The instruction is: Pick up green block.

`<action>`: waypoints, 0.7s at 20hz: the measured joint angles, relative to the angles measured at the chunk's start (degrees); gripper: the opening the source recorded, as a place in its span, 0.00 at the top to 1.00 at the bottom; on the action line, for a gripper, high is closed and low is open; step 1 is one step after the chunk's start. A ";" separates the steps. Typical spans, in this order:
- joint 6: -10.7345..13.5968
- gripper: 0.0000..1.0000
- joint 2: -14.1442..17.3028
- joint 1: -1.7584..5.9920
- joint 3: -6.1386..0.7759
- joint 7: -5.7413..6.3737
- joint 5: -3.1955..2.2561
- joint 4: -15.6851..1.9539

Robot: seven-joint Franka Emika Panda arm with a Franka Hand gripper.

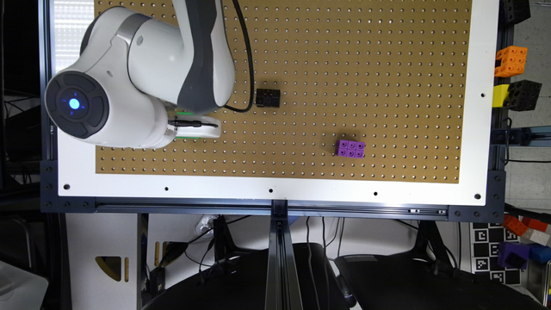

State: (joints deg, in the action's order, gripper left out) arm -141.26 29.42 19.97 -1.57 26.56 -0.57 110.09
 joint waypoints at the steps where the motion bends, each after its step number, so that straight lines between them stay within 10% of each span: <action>1: 1.07 1.00 -0.99 0.00 0.00 0.00 0.00 0.00; 14: 9.97 1.00 -10.27 0.00 -0.03 0.00 0.02 0.00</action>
State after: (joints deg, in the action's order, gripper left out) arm -131.30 19.16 19.97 -1.59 26.57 -0.55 110.09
